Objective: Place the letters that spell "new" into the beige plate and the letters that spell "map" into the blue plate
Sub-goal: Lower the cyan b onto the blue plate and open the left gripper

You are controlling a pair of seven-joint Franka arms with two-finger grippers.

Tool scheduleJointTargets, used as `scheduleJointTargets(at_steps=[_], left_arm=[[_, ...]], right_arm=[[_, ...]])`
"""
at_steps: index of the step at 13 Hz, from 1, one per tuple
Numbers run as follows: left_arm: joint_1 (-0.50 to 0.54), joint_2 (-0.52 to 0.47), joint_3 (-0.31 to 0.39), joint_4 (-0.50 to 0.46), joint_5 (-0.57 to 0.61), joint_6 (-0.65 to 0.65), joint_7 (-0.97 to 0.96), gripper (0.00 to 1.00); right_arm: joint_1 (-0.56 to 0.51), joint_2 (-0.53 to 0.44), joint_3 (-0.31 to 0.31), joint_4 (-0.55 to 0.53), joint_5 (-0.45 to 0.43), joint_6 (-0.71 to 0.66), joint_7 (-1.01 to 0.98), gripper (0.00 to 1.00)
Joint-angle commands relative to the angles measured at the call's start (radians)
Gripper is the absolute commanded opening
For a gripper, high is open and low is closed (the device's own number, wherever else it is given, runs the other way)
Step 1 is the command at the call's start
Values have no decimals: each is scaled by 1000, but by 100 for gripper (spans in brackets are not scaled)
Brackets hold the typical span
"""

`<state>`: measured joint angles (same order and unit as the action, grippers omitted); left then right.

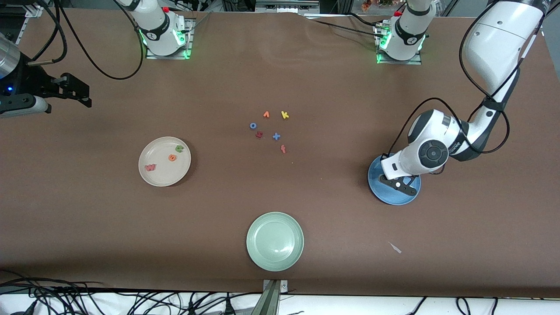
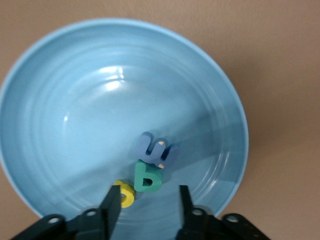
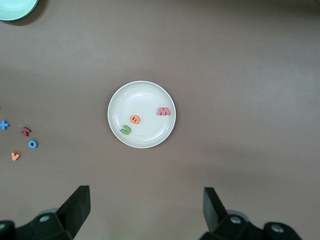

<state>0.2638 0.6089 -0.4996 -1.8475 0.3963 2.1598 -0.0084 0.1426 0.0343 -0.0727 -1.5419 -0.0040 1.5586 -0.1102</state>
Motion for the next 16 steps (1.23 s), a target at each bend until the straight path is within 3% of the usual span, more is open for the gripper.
scheduleJointTargets(at_steps=[1,3,7,10,12,14,16], left_arm=[[-6,-116,-16,-2,19,-46,-8,100],[0,-188,-25,49,-11,-116,-7,100],[6,-199,-25,285,-137,-296,2,100],[-6,-294,12,292,-191,-308,-2,100],[-110,-391,158,275,-250,-320,-5,100],[-167,-454,284,275,-386,-360,-5,100],[-280,-512,404,258,-396,-421,-10,100]], right_arm=[[-8,12,4,29,1,-12,-2,100],[-8,13,4,29,1,-12,-3,100],[-8,12,4,29,1,-12,-2,100],[-8,13,4,29,-1,-12,-3,100],[-9,13,4,29,-1,-12,-3,100],[-9,13,4,29,1,-12,-3,100],[-9,12,4,29,1,-12,-3,100]])
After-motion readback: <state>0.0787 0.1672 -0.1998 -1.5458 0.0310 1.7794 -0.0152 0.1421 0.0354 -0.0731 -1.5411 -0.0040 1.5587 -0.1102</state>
